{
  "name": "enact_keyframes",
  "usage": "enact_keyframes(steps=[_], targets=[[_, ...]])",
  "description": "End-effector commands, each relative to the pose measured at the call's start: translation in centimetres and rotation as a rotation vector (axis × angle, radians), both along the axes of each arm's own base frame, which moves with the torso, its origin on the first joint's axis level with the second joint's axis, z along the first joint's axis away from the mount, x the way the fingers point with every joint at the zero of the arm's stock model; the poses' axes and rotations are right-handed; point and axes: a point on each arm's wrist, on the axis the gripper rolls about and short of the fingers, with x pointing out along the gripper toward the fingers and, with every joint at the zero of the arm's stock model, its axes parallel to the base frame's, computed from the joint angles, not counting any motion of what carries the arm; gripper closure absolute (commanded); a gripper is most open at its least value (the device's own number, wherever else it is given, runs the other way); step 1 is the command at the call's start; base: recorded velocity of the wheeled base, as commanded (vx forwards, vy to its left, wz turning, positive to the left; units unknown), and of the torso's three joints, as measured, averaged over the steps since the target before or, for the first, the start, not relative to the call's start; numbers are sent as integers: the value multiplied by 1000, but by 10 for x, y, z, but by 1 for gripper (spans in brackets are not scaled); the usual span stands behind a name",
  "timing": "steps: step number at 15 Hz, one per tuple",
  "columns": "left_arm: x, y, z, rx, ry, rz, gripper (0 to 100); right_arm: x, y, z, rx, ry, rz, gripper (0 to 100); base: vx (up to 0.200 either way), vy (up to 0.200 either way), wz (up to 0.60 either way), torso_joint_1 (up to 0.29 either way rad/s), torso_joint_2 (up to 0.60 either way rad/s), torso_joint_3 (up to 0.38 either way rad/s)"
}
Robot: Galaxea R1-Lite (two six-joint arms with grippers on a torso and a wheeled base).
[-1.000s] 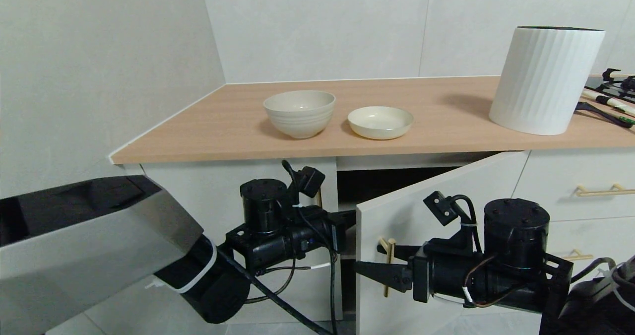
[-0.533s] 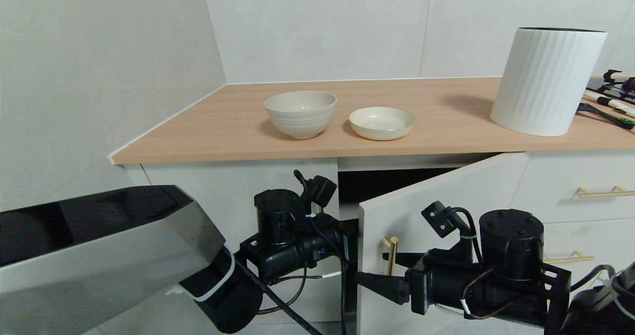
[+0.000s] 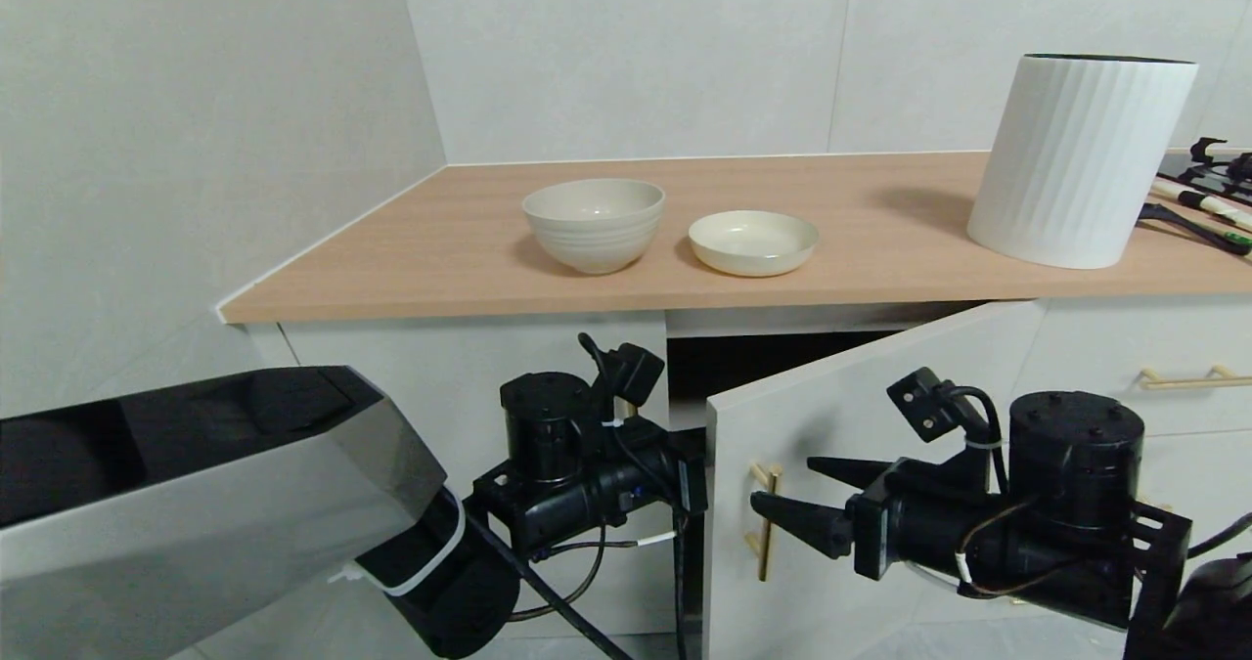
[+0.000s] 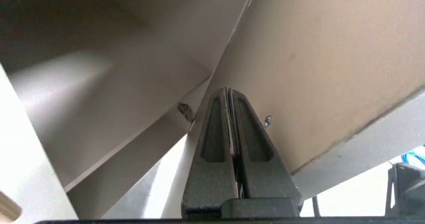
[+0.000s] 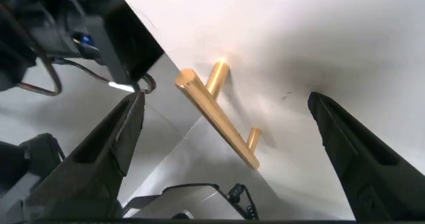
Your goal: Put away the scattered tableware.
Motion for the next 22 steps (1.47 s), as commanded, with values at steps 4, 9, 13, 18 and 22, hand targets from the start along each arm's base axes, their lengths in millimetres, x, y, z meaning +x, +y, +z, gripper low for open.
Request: enact_keyframes(steps=[4,9,13,18,22], targets=[[-2,1,6,-14,-18,0,100,-43,-41,17,-161,22,-145,0,0,0,0,0,0,0],[-4,1,7,-13,-16,-3,100,-73,-62,19,-240,47,-232,0,0,0,0,0,0,0],[-4,0,5,-7,-9,-7,100,-80,-65,18,-242,64,-215,0,-50,0,0,1,2,1],[-3,-1,4,-7,-9,-7,100,-83,-65,13,-252,83,-186,0,-200,0,0,4,1,2],[0,-4,1,-8,-10,-8,100,-84,-65,14,-249,81,-179,0,0,0,0,0,0,0]])
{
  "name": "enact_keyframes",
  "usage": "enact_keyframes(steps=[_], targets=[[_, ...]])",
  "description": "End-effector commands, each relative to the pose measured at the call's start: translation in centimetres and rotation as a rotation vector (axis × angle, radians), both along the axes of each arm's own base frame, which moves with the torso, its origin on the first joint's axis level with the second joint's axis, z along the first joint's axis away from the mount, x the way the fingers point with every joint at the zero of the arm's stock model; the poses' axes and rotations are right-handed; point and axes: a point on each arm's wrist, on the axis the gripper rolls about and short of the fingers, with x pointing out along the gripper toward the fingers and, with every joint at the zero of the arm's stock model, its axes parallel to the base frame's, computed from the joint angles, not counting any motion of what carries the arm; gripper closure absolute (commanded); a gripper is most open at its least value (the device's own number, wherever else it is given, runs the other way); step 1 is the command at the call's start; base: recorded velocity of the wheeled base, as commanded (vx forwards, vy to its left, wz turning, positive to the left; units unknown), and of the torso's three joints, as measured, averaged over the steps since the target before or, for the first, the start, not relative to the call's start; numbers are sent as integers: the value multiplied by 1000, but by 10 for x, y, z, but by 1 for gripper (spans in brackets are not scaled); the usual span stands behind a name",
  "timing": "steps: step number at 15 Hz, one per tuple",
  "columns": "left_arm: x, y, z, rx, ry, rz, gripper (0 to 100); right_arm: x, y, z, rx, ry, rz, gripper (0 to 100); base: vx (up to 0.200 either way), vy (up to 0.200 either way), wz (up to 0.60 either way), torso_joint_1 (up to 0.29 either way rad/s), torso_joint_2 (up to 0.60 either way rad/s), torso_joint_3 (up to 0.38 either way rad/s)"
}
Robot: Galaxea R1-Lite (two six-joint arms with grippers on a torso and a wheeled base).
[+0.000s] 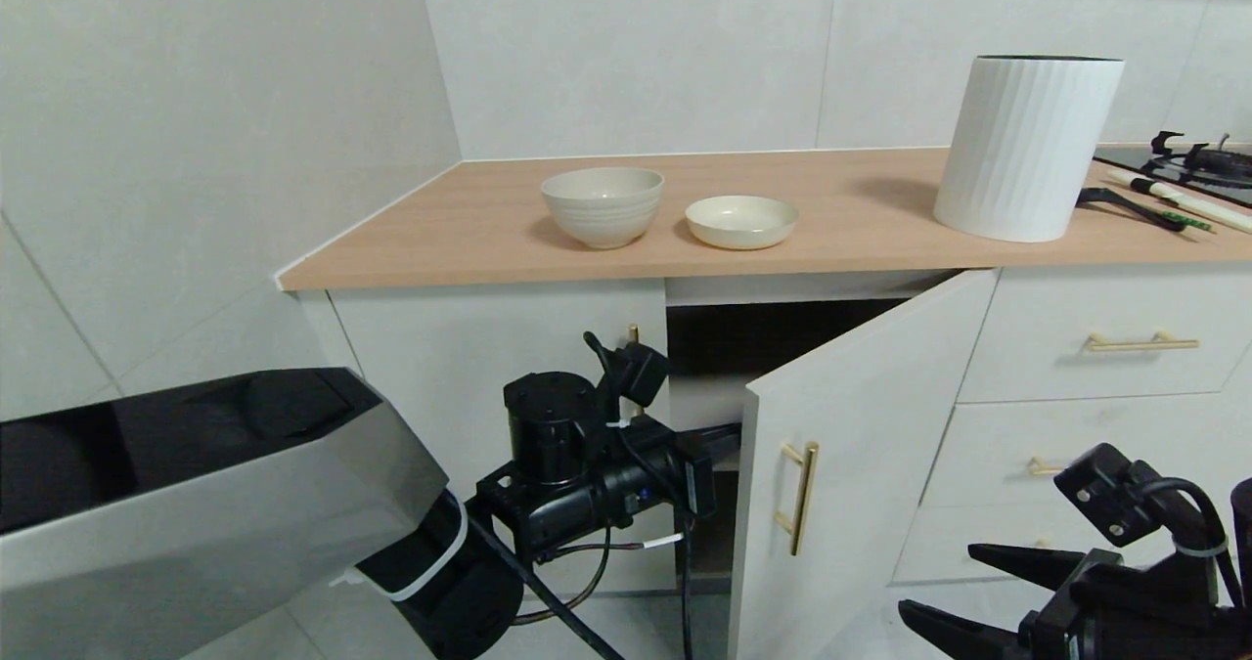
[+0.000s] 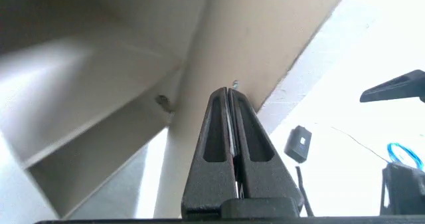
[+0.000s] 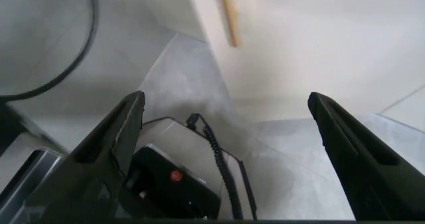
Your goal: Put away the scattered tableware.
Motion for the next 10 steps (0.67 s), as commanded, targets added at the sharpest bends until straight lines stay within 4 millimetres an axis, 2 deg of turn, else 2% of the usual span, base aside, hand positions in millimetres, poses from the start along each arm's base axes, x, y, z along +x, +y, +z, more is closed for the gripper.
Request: enact_keyframes(steps=[1,5,7,10], targets=[[2,-2,-1,-1,-2,1,100,-1,1,0,0,-1,8,0,0,0,0,0,0,0],[11,-11,4,-2,-3,-4,100,-2,2,0,1,-2,15,0,0,0,0,0,0,0],[15,-23,11,20,24,-19,100,-2,2,0,1,-2,15,0,0,0,0,0,0,0],[9,-39,13,30,36,-59,100,-3,1,0,1,-2,15,0,-200,0,0,9,4,1]])
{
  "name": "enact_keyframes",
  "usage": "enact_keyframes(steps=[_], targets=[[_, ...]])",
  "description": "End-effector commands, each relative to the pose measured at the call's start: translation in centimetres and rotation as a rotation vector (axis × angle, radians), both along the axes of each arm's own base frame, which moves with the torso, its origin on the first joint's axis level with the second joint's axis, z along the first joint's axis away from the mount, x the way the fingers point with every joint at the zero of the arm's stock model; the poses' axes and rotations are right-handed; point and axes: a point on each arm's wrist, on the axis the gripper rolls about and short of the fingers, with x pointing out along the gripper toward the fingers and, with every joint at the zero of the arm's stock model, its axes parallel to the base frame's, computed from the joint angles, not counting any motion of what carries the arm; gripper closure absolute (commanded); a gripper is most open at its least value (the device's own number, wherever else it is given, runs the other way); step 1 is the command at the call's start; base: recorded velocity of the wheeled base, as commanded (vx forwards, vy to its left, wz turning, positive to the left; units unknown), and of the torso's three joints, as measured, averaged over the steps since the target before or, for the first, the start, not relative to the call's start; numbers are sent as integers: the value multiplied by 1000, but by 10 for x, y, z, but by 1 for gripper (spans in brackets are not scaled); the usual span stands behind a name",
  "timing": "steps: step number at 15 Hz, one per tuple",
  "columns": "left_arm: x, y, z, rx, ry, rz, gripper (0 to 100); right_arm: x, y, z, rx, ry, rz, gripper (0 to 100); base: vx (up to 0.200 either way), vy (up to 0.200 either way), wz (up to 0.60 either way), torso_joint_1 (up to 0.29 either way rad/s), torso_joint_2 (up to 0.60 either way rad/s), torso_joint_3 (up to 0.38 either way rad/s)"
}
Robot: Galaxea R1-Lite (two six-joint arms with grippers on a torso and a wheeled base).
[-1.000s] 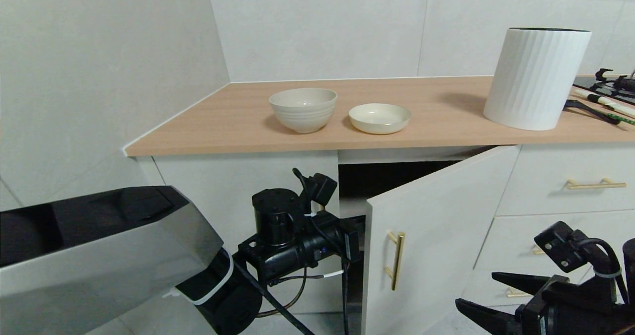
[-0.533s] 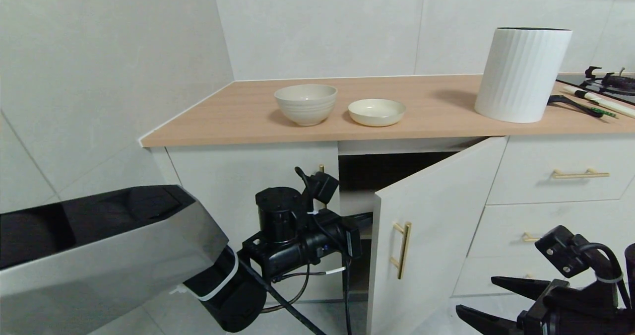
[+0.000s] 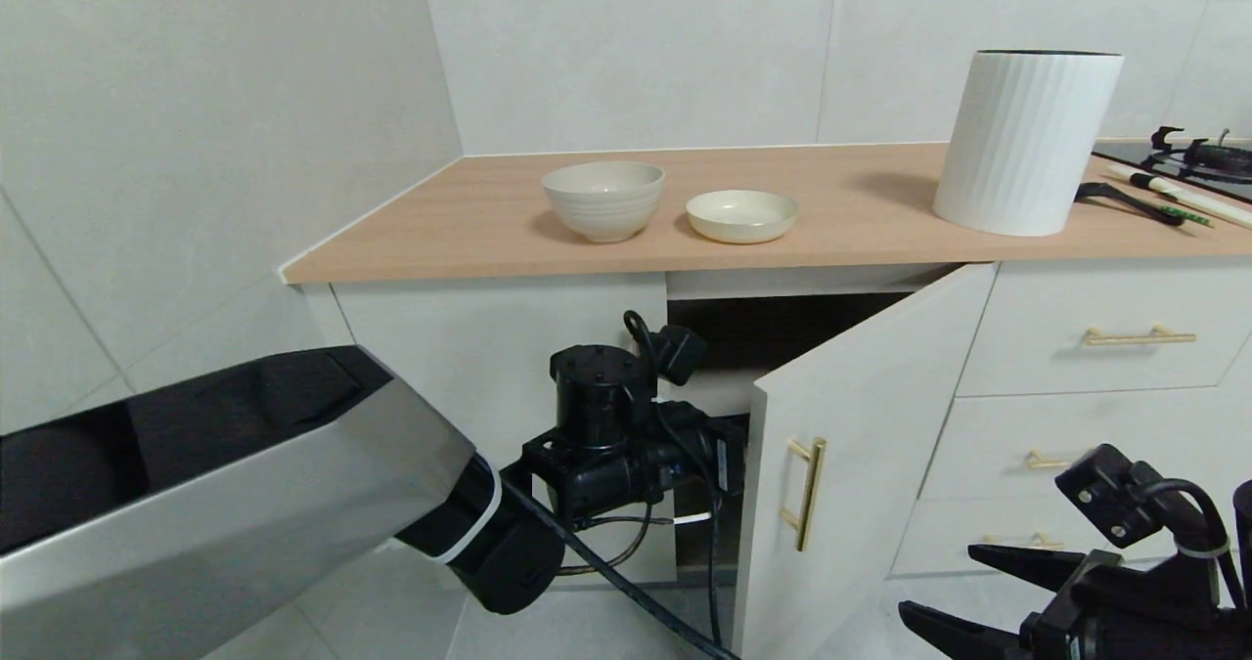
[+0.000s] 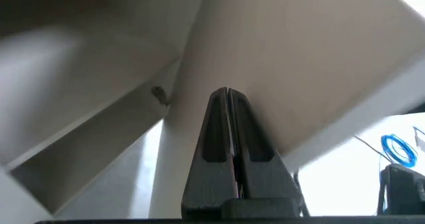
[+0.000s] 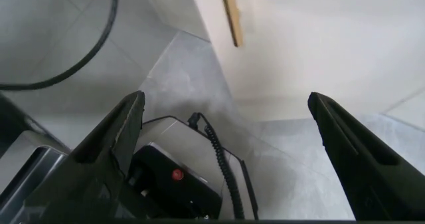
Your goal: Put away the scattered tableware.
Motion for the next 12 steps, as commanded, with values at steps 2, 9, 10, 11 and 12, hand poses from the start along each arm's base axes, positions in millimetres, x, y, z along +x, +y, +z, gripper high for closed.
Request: enact_keyframes(steps=[2,9,10,11,12], targets=[[-4,-10,4,-15,-23,-20,100,-1,0,1,5,-7,2,0,-100,0,0,4,1,4],[-5,-29,2,-20,-31,-46,100,-13,4,1,11,-14,71,0,0,0,0,0,0,0],[-4,-33,0,-20,-36,-41,100,-14,5,1,11,-14,80,0,0,0,0,0,0,0],[-2,-35,-1,-17,-40,-27,100,-15,6,1,11,-14,85,0,0,0,0,0,0,0],[0,-36,-1,5,-47,-1,100,-15,6,1,12,-15,86,0,0,0,0,0,0,0]])
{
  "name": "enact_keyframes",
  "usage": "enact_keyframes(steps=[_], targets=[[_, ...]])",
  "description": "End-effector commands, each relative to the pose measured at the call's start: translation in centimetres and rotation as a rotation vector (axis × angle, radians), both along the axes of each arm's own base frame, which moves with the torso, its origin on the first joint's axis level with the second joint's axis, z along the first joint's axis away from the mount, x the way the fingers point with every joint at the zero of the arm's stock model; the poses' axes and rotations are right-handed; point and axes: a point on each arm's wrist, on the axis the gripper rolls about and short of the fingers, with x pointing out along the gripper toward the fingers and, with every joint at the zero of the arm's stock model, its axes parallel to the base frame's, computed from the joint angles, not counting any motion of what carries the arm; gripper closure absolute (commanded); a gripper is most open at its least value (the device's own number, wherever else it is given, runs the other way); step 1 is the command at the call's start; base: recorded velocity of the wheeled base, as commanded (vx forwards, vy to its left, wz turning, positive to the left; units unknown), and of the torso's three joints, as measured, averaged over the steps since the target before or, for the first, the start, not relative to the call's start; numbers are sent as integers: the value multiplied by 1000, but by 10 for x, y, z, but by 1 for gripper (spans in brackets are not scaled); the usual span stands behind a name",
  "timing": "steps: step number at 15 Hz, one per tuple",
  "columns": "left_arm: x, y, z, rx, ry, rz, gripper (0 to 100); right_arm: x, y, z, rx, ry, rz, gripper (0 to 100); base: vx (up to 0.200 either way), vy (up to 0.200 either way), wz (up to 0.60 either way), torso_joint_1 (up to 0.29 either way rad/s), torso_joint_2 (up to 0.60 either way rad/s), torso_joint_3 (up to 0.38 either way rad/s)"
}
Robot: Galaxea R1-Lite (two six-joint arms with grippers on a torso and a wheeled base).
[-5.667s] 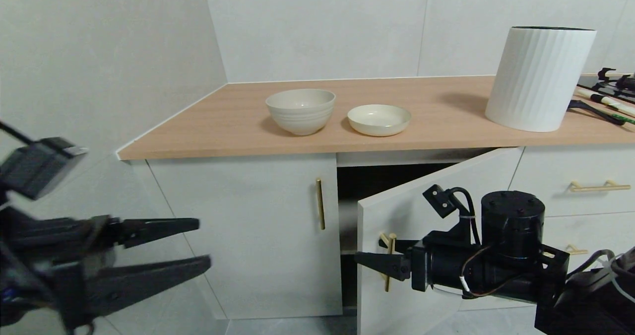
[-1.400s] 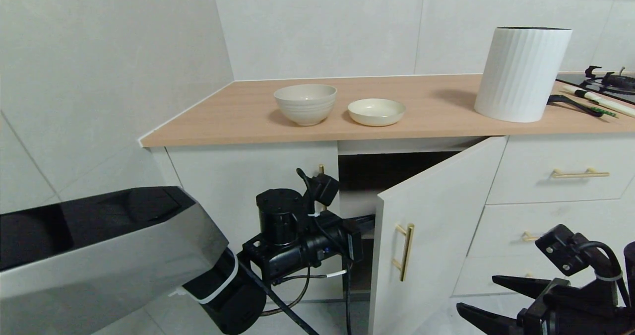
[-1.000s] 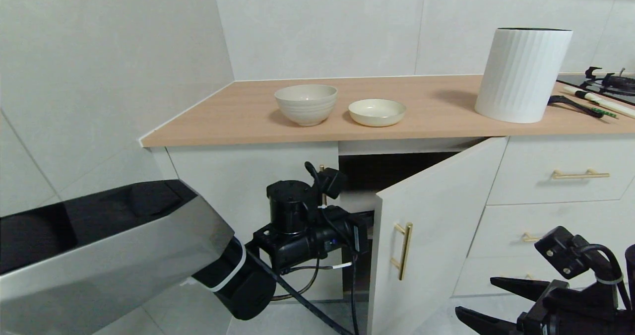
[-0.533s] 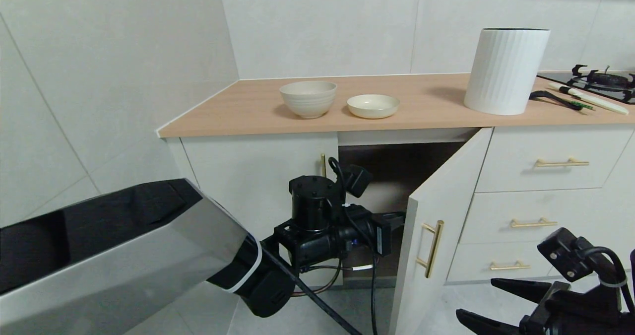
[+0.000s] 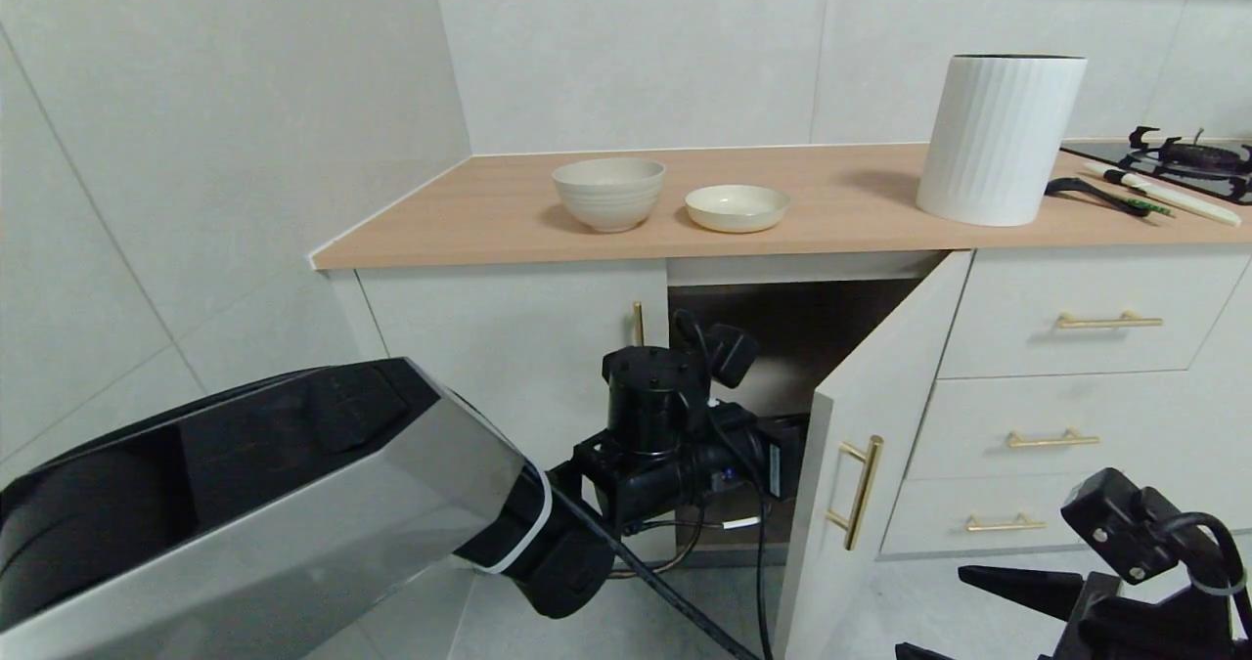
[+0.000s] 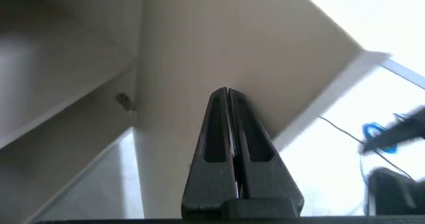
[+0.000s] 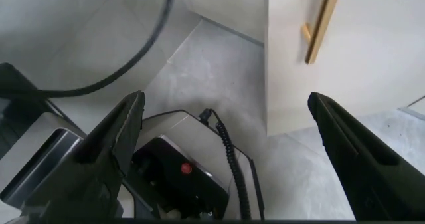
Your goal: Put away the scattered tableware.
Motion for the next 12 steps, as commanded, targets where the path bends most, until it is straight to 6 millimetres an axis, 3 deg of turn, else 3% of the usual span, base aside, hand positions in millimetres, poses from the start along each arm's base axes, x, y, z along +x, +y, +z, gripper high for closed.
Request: enact_keyframes(steps=[1,3,5,6,8,10,12], targets=[[5,-5,-3,24,-7,33,100,-1,0,0,2,-2,5,0,0,0,0,0,0,0],[11,-12,-5,57,-59,97,100,-1,0,0,2,-2,5,0,0,0,0,0,0,0],[2,-21,-1,52,-78,80,100,-1,0,1,5,-6,6,0,0,0,0,0,0,0],[-10,-27,8,31,-90,51,100,-4,0,2,12,-11,18,0,0,0,0,0,0,0],[-60,-36,30,-50,36,-169,100,-13,-1,4,44,-13,94,0,0,0,0,0,0,0],[-99,-13,63,-130,230,-493,100,-21,-4,6,85,-12,175,0,0,0,0,0,0,0],[-83,-1,68,-143,200,-418,100,-22,-5,7,93,-14,190,0,0,0,0,0,0,0]])
